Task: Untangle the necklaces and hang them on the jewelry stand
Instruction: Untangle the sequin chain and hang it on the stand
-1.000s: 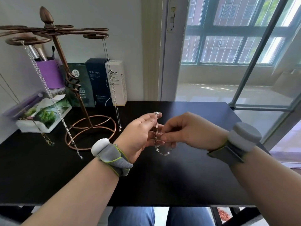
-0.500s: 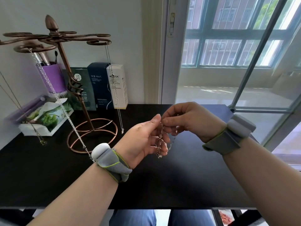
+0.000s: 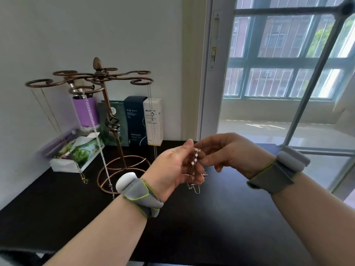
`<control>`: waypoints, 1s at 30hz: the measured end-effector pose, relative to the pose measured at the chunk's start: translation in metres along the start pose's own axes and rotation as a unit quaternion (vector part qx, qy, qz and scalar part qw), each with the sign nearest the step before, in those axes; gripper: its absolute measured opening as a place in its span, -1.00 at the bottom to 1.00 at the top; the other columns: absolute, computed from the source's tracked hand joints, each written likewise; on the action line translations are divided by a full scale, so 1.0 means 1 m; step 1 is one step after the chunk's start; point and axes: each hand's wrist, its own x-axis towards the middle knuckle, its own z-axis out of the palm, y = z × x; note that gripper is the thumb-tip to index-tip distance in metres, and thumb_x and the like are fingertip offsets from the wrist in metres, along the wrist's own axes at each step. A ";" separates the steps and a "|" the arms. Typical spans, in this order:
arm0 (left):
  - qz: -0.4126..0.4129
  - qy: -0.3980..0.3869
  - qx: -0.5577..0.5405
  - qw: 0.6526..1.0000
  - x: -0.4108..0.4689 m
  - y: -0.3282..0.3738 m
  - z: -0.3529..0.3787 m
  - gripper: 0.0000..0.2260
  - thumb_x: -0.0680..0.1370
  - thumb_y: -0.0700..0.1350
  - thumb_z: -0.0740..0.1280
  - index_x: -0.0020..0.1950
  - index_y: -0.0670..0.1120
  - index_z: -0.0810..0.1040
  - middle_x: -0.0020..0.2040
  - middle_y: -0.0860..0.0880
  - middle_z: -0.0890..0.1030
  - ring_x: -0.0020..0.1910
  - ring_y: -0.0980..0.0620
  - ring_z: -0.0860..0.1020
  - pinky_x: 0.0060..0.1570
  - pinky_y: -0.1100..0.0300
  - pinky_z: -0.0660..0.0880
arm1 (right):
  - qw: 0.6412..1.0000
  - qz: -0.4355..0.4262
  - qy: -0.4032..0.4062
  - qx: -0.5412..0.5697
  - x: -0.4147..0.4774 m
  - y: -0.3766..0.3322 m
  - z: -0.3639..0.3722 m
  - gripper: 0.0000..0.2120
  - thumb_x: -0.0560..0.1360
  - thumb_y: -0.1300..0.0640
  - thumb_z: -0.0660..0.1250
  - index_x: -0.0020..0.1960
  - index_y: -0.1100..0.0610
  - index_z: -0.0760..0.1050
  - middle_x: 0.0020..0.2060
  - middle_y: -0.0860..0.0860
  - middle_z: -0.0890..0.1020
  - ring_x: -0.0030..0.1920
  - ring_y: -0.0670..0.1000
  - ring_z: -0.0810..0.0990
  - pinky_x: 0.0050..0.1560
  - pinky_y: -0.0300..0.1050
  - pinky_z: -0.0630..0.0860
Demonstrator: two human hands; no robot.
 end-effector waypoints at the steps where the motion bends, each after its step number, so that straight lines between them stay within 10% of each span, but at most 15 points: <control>1: 0.005 0.009 0.006 1.000 -0.002 0.003 0.000 -0.63 0.61 0.05 0.13 -0.08 -0.22 0.54 -0.36 -0.18 0.54 -0.41 -0.12 0.52 -0.32 0.08 0.52 | 1.000 -0.002 -0.001 0.000 0.000 -0.002 0.001 -0.69 0.35 0.43 0.40 0.04 0.17 0.61 -0.20 0.10 0.68 -0.34 -0.07 0.58 -0.36 -0.18 0.46; 30: 0.125 0.119 0.264 0.949 -0.028 0.166 -0.001 -0.84 0.52 -0.17 0.34 0.04 -0.24 0.55 -0.32 -0.08 0.58 -0.29 -0.02 0.56 -0.17 0.12 0.53 | 0.986 -0.139 0.042 0.077 0.024 -0.134 -0.011 -0.92 0.38 0.28 0.43 -0.12 0.23 0.64 -0.39 0.08 0.61 -0.44 -0.05 0.45 -0.47 -0.25 0.38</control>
